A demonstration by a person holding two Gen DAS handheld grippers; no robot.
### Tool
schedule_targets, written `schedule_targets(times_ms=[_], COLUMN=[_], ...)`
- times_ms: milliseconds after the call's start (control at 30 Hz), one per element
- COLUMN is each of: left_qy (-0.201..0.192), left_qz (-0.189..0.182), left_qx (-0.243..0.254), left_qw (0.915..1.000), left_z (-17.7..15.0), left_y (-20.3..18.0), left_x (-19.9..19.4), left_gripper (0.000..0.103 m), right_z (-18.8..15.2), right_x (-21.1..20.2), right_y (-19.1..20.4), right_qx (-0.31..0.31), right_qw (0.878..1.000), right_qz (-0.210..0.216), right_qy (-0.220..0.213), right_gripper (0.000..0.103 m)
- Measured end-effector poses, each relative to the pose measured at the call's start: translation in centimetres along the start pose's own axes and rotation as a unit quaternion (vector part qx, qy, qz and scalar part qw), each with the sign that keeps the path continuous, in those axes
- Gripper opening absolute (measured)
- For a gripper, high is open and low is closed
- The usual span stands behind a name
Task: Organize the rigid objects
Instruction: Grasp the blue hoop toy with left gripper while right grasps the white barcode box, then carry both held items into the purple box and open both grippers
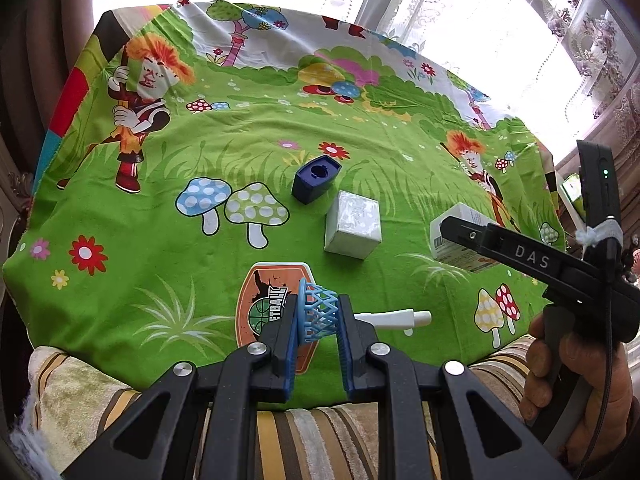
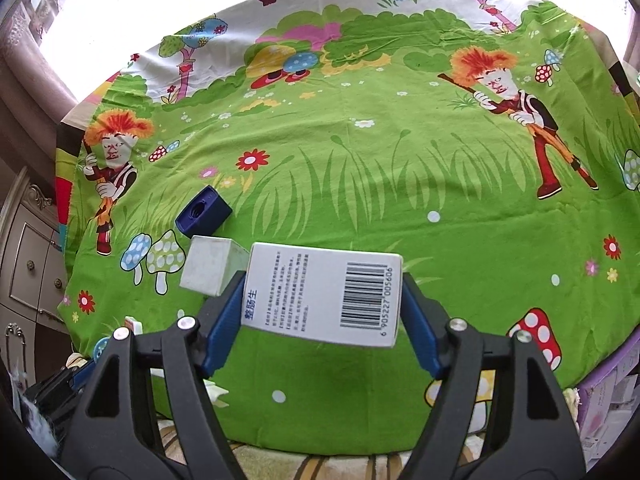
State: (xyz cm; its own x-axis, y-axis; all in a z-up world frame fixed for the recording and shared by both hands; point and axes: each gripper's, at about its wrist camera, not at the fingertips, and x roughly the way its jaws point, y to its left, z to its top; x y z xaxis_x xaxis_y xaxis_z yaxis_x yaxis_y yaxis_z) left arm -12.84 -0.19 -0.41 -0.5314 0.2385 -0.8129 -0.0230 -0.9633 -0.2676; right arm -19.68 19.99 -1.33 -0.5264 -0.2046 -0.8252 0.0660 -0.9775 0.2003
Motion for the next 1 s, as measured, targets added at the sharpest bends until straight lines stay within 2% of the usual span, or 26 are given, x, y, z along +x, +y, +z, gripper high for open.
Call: schedule_targets(times_ms=[200, 567, 800, 1000], left_qy=[-0.002, 0.015, 0.033, 0.061], left_qz=[-0.012, -0.054, -0.088, -0.118], left_qx=[0.035, 0.099, 0.156, 0.207], left_qw=[0.9993, 0.9935, 0.9832, 0.9692], left_z=[-0.1, -1.8, -3.7, -5.7], left_y=[-3.3, -11.2, -17.9, -23.6], left_x=[-0.8, -1.1, -1.0, -0.3], left_gripper=[0.018, 0.018, 0.018, 0.018], right_z=[-1.4, -5.5, -8.3, -10.7], right_x=[-4.3, -11.1, -14.2, -16.2], right_y=[-3.0, -9.9, -15.6, -20.1], right_qx=[-0.01, -0.013, 0.022, 0.051], right_qw=[0.999, 0.991, 0.985, 0.98], right_qz=[-0.025, -0.114, -0.151, -0.178], right_qy=[-0.037, -0.075, -0.076, -0.072], right_gripper=[0.076, 0.076, 0.076, 0.076])
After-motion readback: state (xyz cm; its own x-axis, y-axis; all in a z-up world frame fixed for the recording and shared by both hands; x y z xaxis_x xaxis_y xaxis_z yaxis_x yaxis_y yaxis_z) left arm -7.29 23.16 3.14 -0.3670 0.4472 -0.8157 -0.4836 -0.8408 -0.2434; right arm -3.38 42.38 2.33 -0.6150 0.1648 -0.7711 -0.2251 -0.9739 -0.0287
